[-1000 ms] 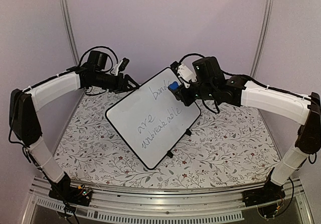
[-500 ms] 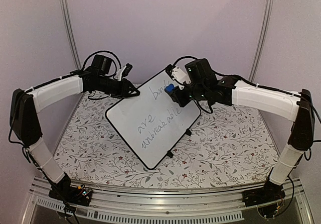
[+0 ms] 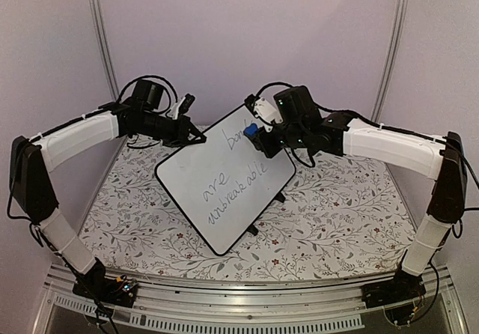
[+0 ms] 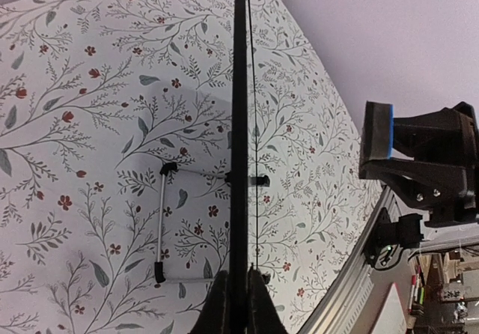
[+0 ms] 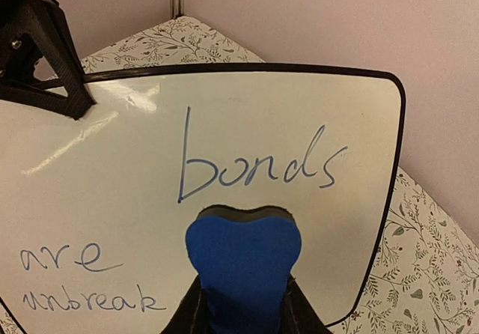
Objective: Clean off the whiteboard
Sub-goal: Erase the whiteboard at the center of the board.
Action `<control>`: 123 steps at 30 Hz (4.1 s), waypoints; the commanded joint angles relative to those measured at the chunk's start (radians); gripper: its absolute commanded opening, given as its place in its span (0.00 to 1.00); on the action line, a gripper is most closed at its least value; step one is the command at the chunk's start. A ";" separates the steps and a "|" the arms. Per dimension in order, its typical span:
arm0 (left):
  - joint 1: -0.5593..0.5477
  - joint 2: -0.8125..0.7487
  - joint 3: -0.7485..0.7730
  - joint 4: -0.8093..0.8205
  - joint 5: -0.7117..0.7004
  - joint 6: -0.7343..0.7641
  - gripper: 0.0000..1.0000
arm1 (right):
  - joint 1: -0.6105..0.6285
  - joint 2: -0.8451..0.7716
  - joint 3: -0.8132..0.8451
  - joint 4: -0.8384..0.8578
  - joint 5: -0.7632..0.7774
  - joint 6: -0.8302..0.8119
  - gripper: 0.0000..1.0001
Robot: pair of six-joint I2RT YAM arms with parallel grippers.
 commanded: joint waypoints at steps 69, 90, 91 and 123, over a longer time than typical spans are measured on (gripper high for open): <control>0.019 -0.180 -0.262 0.206 0.051 0.055 0.00 | 0.047 0.298 0.276 -0.073 -0.111 0.005 0.19; 0.022 -0.177 -0.264 0.209 0.050 0.054 0.00 | 0.048 0.244 0.139 -0.044 -0.122 0.024 0.19; 0.023 -0.176 -0.264 0.209 0.050 0.053 0.00 | 0.048 0.243 0.134 -0.044 -0.122 0.024 0.19; 0.037 -0.168 -0.267 0.218 0.071 0.044 0.00 | 0.049 0.195 0.048 -0.029 -0.126 0.037 0.18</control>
